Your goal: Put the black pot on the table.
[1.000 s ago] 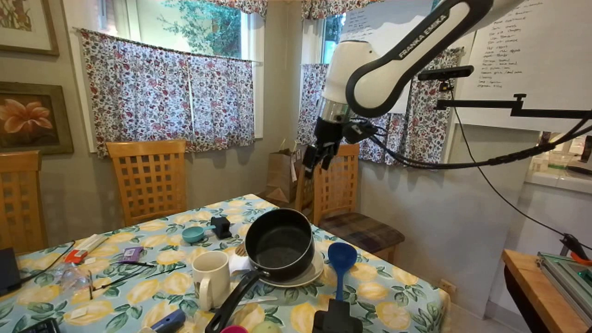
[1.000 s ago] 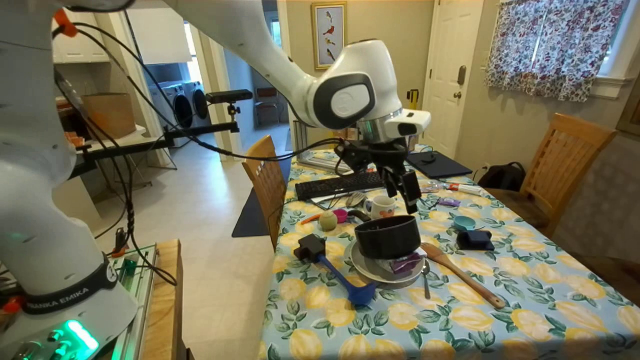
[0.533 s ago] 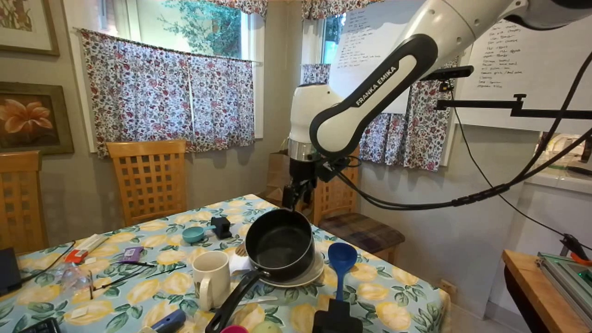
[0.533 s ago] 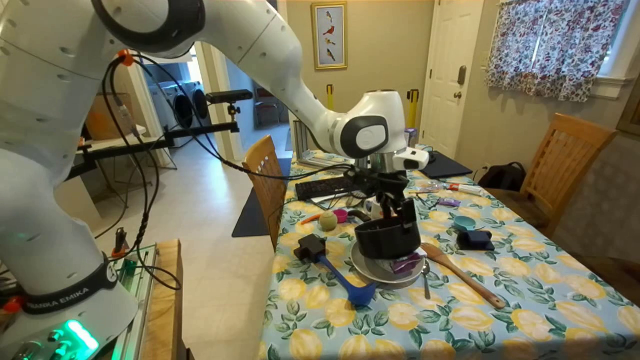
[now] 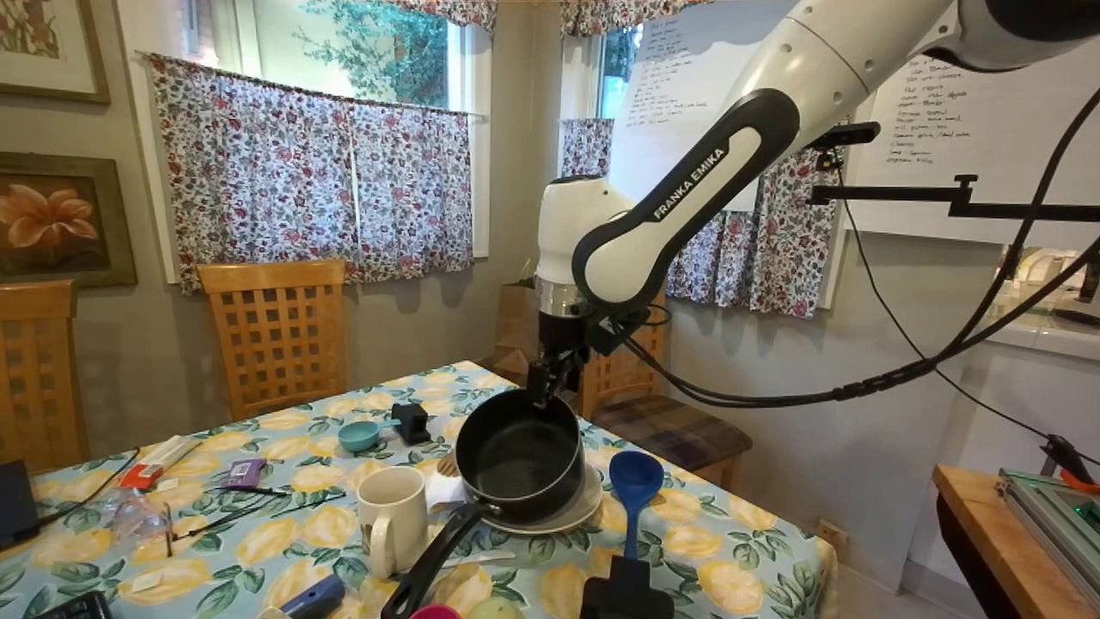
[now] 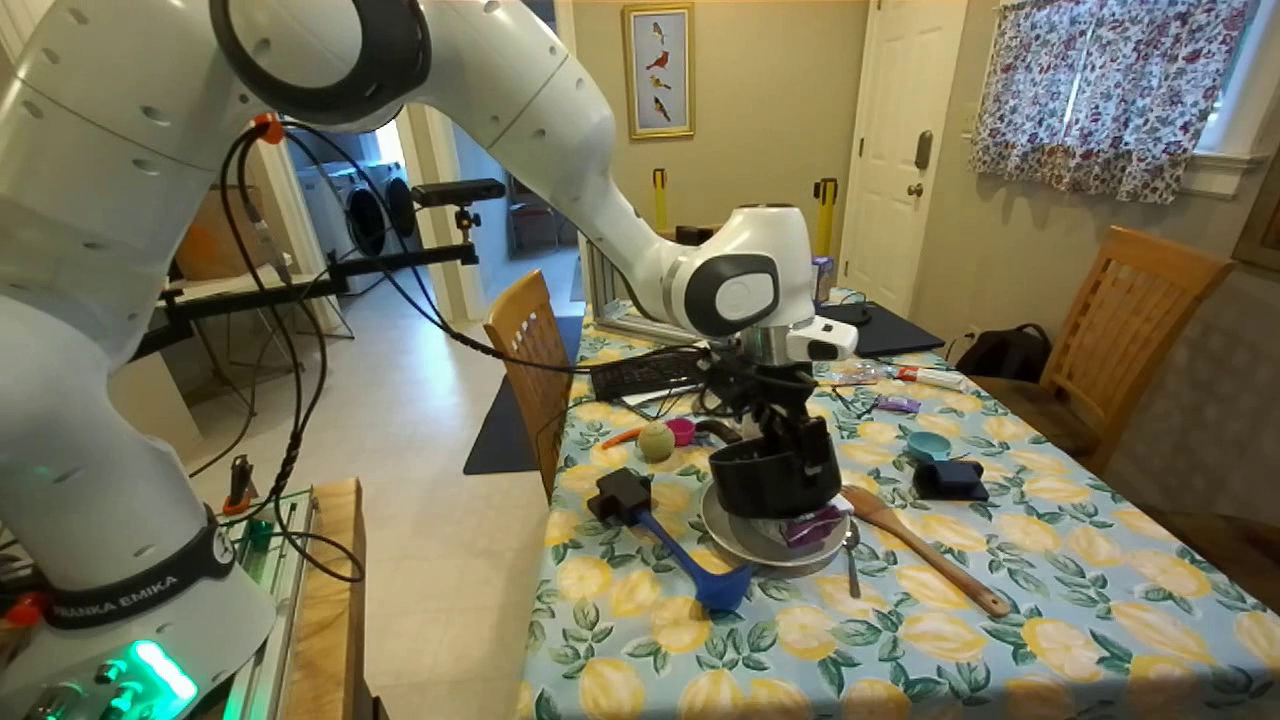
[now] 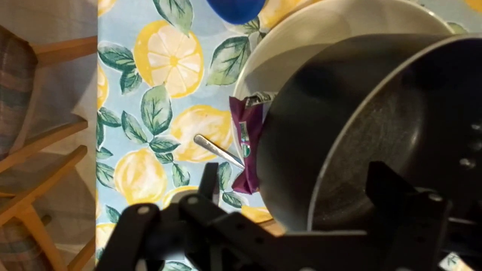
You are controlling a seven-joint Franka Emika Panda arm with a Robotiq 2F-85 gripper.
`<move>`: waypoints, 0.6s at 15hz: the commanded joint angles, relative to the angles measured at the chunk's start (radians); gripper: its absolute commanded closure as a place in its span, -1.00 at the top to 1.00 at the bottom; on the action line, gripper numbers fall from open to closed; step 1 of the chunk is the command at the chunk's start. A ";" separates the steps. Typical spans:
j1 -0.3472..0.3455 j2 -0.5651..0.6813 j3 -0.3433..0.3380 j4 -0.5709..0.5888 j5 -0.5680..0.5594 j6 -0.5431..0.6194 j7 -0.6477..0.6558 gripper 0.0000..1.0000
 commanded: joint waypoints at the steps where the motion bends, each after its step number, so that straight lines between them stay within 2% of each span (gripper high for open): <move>1: 0.048 0.041 -0.017 0.078 -0.012 -0.016 0.030 1.00; 2: 0.070 0.045 -0.035 0.091 -0.029 -0.039 0.050 1.00; 3: 0.035 0.008 -0.010 0.035 -0.001 -0.007 0.004 1.00; 6: 0.064 0.022 -0.022 0.056 -0.009 -0.016 0.024 1.00; 8: 0.112 -0.013 -0.098 0.017 -0.074 0.003 0.095 1.00; 9: 0.127 -0.011 -0.112 0.018 -0.096 -0.001 0.106 1.00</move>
